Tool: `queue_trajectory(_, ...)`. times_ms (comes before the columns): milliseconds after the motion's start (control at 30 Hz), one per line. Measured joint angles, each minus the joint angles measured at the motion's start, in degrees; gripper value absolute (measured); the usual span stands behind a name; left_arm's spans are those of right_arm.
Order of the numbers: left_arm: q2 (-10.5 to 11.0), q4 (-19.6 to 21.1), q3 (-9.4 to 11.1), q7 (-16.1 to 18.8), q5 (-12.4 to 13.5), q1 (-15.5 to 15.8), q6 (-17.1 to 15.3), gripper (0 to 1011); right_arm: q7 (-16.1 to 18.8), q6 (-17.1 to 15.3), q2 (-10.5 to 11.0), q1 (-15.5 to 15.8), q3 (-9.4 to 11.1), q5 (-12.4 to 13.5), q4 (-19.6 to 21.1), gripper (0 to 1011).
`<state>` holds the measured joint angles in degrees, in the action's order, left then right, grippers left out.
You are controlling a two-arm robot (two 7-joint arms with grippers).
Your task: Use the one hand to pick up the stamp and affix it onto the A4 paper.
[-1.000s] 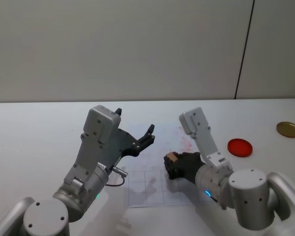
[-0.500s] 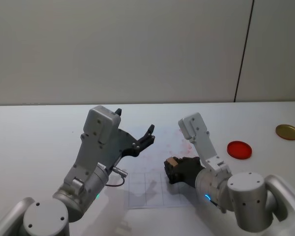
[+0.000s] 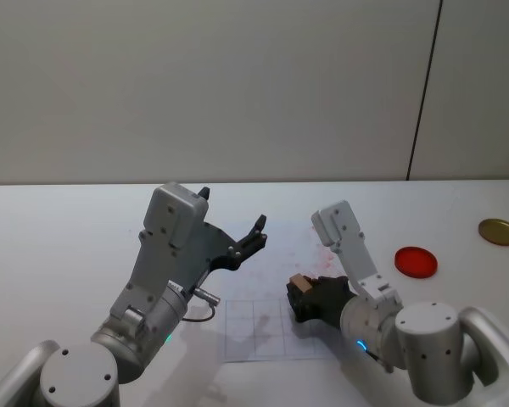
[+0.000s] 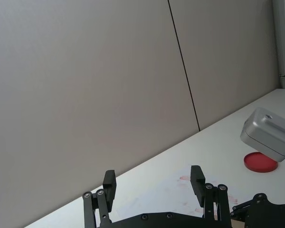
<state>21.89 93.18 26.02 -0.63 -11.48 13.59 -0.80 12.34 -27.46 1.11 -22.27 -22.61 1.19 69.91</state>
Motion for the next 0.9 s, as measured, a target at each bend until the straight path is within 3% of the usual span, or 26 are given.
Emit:
queue_trajectory(400, 0.00, 0.00, 0.00, 0.00, 0.00, 0.00, 0.00, 993, -0.22, 1.54, 0.64, 1.04, 0.09, -0.54, 2.88, 219)
queue_trajectory(900, 0.00, 0.00, 0.00, 0.00, 0.00, 0.00, 0.00, 993, -2.92, 4.01, 2.15, 1.83, 1.93, -0.21, 13.74, 219)
